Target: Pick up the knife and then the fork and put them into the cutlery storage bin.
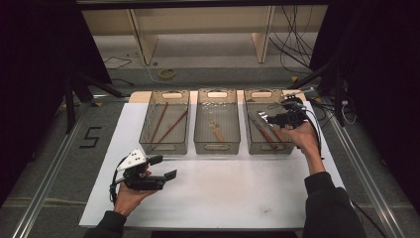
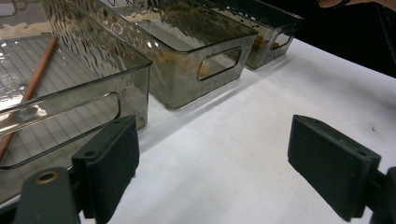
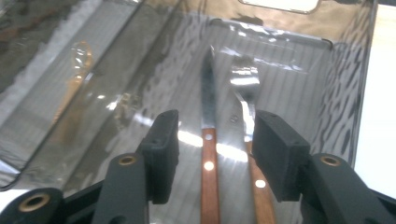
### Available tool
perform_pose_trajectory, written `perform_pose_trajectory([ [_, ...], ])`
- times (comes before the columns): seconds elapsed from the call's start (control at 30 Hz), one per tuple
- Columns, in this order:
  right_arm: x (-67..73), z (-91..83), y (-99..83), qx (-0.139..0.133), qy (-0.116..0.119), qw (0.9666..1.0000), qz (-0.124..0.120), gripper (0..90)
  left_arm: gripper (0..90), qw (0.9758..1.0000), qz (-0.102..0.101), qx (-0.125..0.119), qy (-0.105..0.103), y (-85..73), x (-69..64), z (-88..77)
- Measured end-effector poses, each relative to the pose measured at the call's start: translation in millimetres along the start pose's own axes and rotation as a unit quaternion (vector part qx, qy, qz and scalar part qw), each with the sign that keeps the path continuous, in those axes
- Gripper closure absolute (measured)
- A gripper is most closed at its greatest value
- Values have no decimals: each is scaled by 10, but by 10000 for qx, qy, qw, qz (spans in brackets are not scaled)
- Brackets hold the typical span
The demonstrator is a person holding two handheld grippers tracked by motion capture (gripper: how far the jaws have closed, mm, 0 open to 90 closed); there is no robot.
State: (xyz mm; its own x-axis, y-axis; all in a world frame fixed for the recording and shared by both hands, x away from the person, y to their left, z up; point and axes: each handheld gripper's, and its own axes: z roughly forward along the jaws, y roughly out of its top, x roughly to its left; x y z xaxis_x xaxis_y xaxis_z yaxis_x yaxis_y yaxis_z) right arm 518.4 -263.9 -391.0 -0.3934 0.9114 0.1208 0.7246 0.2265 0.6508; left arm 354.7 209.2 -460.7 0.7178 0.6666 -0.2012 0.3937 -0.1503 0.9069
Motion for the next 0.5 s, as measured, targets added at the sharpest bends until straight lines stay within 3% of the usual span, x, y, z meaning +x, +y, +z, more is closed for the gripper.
perform_pose_trajectory([
  [0.23,175,-92,-34,-309,377,9988,-105,422,162,10000,3,3,0,-1,0,2],
  [0.5,396,-178,-104,-589,645,9959,-244,378,162,10000,9,8,-6,0,-2,2],
])
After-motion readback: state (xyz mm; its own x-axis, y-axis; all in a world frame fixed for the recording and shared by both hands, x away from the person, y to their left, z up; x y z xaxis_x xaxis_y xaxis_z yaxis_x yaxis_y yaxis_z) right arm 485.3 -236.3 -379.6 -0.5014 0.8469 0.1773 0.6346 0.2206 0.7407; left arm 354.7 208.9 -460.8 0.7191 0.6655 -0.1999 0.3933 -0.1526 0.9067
